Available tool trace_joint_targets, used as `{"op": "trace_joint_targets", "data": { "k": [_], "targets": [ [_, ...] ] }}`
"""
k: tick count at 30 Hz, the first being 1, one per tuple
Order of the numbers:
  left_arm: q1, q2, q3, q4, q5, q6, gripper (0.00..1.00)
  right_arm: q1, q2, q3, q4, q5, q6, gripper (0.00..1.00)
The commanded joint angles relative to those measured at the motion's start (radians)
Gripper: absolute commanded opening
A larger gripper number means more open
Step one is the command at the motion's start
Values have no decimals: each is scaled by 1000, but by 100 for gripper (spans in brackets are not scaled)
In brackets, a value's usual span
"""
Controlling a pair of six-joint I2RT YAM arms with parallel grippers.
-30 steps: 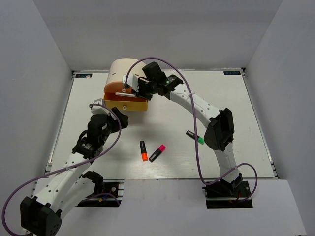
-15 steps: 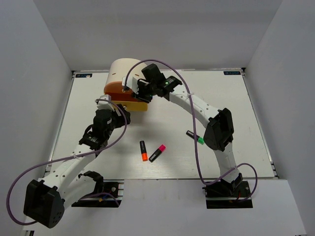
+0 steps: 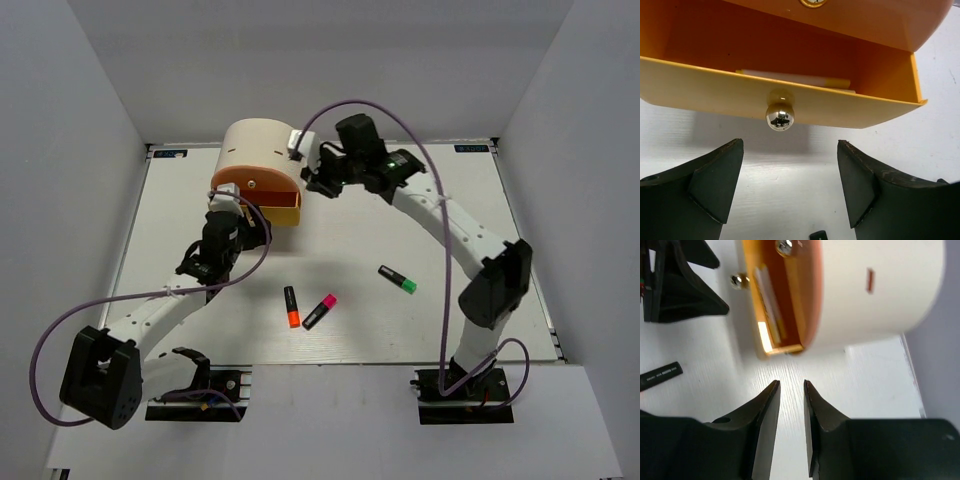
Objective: Sort the stationery into containers
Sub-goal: Place the pen in the drawer, then close the drawer at the center of the board.
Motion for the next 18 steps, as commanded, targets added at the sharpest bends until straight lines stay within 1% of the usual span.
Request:
{"op": "trace_joint_targets", "data": {
  "k": [1, 3, 7, 9, 14, 18],
  "targets": [
    [-4, 16, 43, 71, -3, 18, 85, -82, -97, -97, 84, 7, 80, 31],
    [-4, 32, 43, 83, -3, 18, 85, -105, -134, -158, 90, 1, 88, 27],
    [-4, 69, 63, 96, -23, 18, 84, -174, -175, -264, 105, -7, 88, 14],
    [-4, 78, 72, 105, -32, 18, 84, -188, -209, -317, 125, -8, 88, 11],
    [-4, 110, 94, 114, -43, 18, 84, -243, -255, -396, 151, -25, 99, 11],
    [5, 142, 103, 134, -43, 18, 84, -265, -281, -445, 160, -38, 109, 11]
  ]
}}
